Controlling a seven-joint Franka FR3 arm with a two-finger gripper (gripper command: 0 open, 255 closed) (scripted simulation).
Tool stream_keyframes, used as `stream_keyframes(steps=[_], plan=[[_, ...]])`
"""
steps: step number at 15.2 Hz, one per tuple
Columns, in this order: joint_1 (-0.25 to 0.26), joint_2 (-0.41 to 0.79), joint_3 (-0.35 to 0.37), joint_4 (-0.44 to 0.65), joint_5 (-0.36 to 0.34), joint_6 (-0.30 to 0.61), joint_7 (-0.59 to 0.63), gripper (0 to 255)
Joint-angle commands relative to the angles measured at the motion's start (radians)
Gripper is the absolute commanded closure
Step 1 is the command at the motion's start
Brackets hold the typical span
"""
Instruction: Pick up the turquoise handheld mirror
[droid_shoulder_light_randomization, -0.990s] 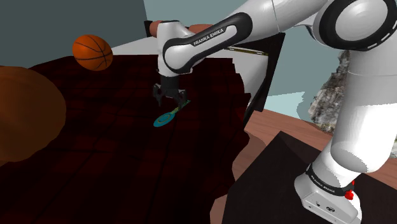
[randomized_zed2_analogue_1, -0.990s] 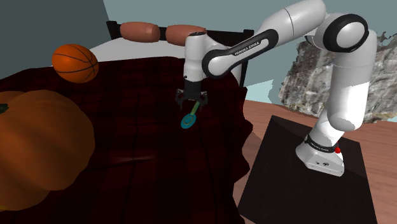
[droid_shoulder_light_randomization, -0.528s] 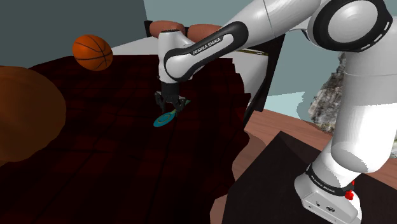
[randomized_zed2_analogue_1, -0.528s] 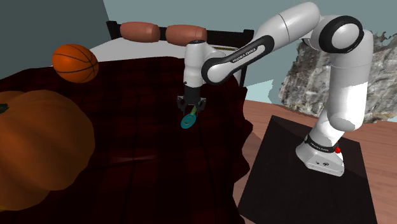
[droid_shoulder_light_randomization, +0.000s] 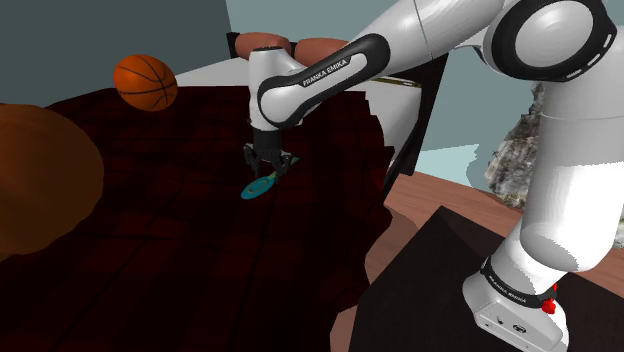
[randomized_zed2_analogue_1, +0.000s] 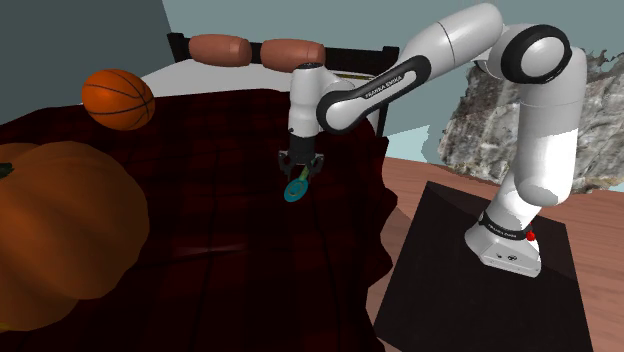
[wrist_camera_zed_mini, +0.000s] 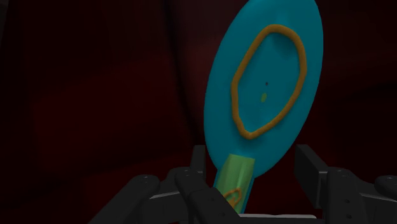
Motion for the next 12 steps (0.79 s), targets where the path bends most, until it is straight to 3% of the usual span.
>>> stream_keyframes(steps=[1, 12], plan=[[0.0, -0.001, 0.001, -0.004, 0.001, 0.002, 0.0, 255], [-0.007, -0.052, 0.012, 0.08, 0.025, -0.128, -0.006, 255]])
